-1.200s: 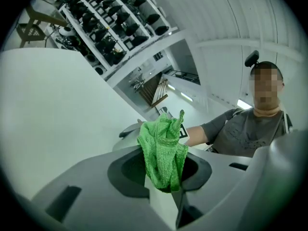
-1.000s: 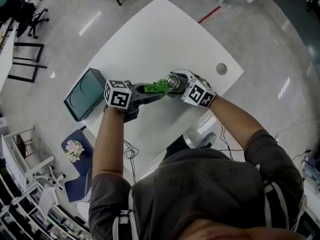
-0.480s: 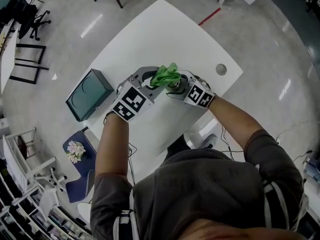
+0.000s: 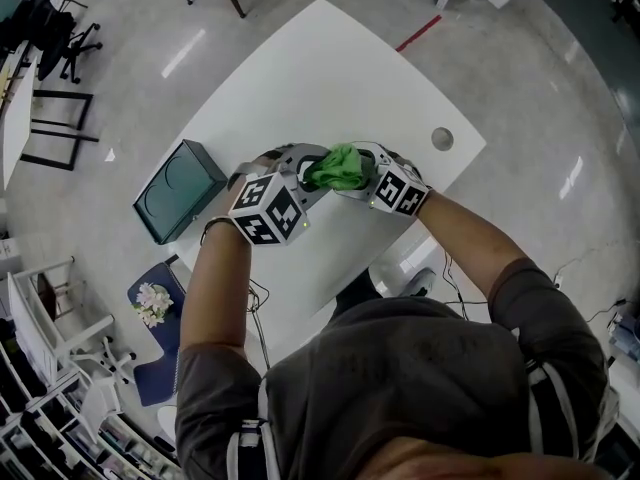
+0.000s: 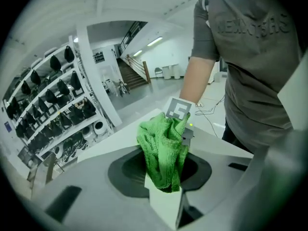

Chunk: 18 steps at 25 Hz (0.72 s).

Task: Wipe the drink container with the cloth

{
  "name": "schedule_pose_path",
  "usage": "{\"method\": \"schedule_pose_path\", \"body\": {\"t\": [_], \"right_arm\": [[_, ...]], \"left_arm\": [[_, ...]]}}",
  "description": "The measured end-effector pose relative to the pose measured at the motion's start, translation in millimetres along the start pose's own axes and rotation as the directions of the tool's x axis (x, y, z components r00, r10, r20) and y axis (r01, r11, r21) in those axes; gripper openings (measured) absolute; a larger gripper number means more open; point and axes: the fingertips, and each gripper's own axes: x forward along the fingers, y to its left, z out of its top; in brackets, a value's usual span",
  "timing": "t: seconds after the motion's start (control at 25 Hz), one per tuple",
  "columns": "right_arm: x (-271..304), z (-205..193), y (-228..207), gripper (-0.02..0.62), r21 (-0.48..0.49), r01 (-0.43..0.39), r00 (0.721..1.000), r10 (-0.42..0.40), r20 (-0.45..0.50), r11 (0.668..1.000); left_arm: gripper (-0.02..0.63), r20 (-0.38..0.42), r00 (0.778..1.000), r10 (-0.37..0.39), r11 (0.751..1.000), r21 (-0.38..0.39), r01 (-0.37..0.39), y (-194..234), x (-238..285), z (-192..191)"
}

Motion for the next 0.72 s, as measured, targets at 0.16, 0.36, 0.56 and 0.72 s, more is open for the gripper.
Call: {"method": "schedule_pose_path", "body": {"t": [0.16,0.36,0.56,0.72], "right_arm": [[-1.1,-1.5,0.0,0.365,0.024,-0.008,1.0,0.008,-0.005,1.0],[-4.5,-0.7,-0.5,0.364,0.027,-0.007,1.0,0.007,0.001,1.0],[-2.0,-1.9,0.3,0.365,0.024,-0.008,1.0,0.008,-0.005,1.0],[-3.3,-0.4,-1.0,0.364,0.037,-0.013,1.0,0.013,-0.004,0.999]], "left_arm": [[0.106,-0.022,1.0,-0.018,1.0,-0.019,0.017,-16.1,-11.3,-16.9],[0.106,0.064,0.993,0.102,0.993,0.047,-0.106,5.2,-15.4,6.4],[0.106,0.067,0.989,0.13,0.936,0.32,-0.145,4.6,8.9,14.5],[0.106,0.003,0.99,0.139,0.902,0.413,-0.128,-3.2,2.1,-0.6]]}}
